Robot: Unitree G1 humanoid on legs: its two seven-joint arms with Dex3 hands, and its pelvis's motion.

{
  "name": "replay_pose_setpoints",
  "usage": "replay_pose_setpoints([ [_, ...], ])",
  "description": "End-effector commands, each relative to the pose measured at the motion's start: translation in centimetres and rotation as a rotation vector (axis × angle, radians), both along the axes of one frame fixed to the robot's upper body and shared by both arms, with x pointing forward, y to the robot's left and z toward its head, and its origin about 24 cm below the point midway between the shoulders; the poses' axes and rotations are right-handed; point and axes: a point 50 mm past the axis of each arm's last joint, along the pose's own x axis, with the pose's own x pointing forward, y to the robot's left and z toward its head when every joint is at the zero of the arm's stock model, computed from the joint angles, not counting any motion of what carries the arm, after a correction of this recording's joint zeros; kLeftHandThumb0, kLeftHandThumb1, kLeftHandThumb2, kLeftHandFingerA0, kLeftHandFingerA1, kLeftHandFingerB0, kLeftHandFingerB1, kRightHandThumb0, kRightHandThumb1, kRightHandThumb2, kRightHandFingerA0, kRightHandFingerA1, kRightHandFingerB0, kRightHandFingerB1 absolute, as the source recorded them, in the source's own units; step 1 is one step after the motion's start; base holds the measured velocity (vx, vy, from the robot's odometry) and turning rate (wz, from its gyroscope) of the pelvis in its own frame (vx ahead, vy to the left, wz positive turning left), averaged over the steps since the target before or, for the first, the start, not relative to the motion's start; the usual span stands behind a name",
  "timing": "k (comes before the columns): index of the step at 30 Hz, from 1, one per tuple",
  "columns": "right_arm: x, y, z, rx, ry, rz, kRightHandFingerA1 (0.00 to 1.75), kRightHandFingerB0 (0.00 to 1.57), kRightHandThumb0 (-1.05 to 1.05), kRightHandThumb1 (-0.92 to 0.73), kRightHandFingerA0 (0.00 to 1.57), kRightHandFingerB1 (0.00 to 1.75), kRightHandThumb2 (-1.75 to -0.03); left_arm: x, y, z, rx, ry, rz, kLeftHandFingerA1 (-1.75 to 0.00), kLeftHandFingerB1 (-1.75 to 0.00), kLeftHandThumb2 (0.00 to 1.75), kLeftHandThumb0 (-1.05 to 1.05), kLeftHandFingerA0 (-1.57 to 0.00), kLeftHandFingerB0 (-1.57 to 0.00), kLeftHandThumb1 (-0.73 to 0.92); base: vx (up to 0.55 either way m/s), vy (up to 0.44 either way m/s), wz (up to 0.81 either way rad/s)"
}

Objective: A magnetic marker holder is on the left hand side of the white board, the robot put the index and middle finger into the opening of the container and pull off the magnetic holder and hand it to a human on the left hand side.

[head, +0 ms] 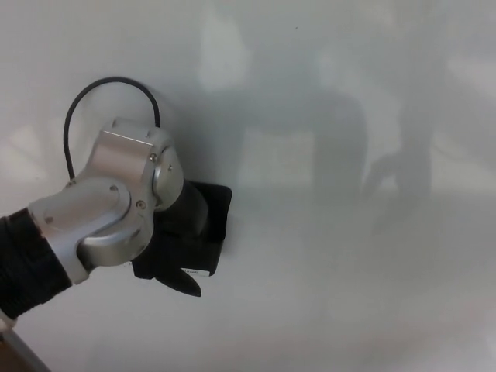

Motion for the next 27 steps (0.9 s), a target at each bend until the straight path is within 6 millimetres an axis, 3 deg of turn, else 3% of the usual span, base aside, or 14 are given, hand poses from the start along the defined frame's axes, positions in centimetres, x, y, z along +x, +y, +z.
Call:
replay_pose_setpoints([
  [1,-0.4,-0.6,0.1,-0.032,-0.013,-0.007,0.48,0.43,-0.66,-0.76,0.72,0.34,-0.63,-1.0,0.1,-1.0,0.057,0.101,-0.032,-0.11,-0.08,0.96,-0.97,-0.03,-0.12,0.63,0.0,0.0,0.0],
  [6,-0.2,-0.7,0.2,-0.01,-0.01,-0.024,0.48,0.41,-0.67,-0.75,0.69,0.34,-0.63,-0.9,0.1,-0.2,0.048,0.076,-0.045,-0.15,-0.13,0.97,-0.97,-0.03,-0.12,0.63,0.0,0.0,0.0],
  [7,-0.2,-0.7,0.1,-0.009,-0.007,-0.023,0.6,0.34,-0.68,-0.61,0.59,0.48,-0.95,-0.8,0.2,0.0,0.05,0.064,-0.048,-0.11,-0.09,0.99,-1.0,-0.04,-0.13,0.64,0.0,0.0,0.0],
  [10,-0.2,-0.7,0.1,-0.007,-0.003,-0.023,0.6,0.34,-0.68,-0.61,0.6,0.48,-0.95,-0.8,0.5,0.4,0.054,0.039,-0.045,-0.11,-0.09,0.98,-1.0,-0.04,-0.13,0.63,0.0,0.0,0.0],
  [11,-0.2,-0.7,0.1,-0.008,-0.004,-0.022,0.46,0.4,-0.66,-0.75,0.68,0.34,-0.63,-0.8,0.5,0.4,0.061,0.03,-0.05,-0.28,-0.24,0.6,-0.72,-0.06,-0.08,0.61,0.0,0.0,0.0],
  [12,-0.2,-0.7,0.2,-0.008,-0.006,-0.02,0.46,0.4,-0.66,-0.75,0.68,0.34,-0.63,-0.7,0.6,0.3,0.069,0.019,-0.058,-0.28,-0.24,0.6,-0.72,-0.06,-0.08,0.61,0.0,0.0,0.0],
  [13,-0.2,-0.7,0.2,-0.01,-0.008,-0.021,0.47,0.42,-0.66,-0.76,0.69,0.34,-0.63,-0.6,0.7,-0.3,0.093,0.017,-0.068,-0.27,-0.22,0.9,-0.82,-0.01,-0.07,0.51,0.0,0.0,0.0],
  [14,0.0,-0.7,0.2,-0.01,-0.014,-0.024,0.62,0.36,-0.68,-0.61,0.65,0.49,-0.95,-0.4,0.7,-0.7,0.116,-0.025,-0.115,-0.47,-0.32,0.83,-0.84,-0.08,-0.08,0.49,0.0,0.0,0.0],
  [15,0.3,-0.7,0.3,-0.011,-0.02,-0.027,0.62,0.36,-0.68,-0.61,0.65,0.49,-0.95,-0.3,0.7,-1.2,0.138,-0.076,-0.174,-0.47,-0.32,0.83,-0.84,-0.08,-0.08,0.49,0.0,0.0,0.0],
  [17,0.4,-0.7,0.3,-0.01,-0.024,-0.021,0.63,0.36,-0.67,-0.62,0.67,0.49,-0.95,-0.5,1.4,-1.9,0.153,-0.173,-0.245,-0.52,-0.41,0.74,-0.61,-0.26,-0.19,0.41,0.0,0.0,0.0],
  [18,0.2,-0.7,0.3,-0.013,-0.019,-0.017,0.62,0.34,-0.66,-0.62,0.63,0.48,-0.95,-0.9,2.1,-2.8,0.159,-0.264,-0.306,-0.57,-0.45,0.57,-0.4,-0.64,-0.62,0.56,0.0,0.0,0.0],
  [21,0.0,-0.7,0.3,-0.016,-0.016,-0.014,0.63,0.35,-0.67,-0.62,0.65,0.49,-0.95,-1.7,3.4,-4.9,0.13,-0.391,-0.411,-0.64,-0.48,0.57,-0.34,-0.67,-0.65,0.55,0.0,0.0,0.0],
  [22,0.0,-0.7,0.3,-0.015,-0.016,-0.015,0.49,0.41,-0.65,-0.76,0.72,0.34,-0.63,-1.8,3.5,-5.2,0.119,-0.404,-0.413,-0.74,-0.47,0.56,-0.35,-0.69,-0.64,0.55,0.0,0.0,0.0],
  [27,0.5,-0.8,0.4,-0.001,-0.03,-0.032,0.47,0.42,-0.65,-0.75,0.7,0.34,-0.63,-1.6,3.6,-5.5,0.091,-0.443,-0.424,-0.65,-0.46,0.56,-0.38,-0.63,-0.63,0.55,0.0,0.0,0.0],
])
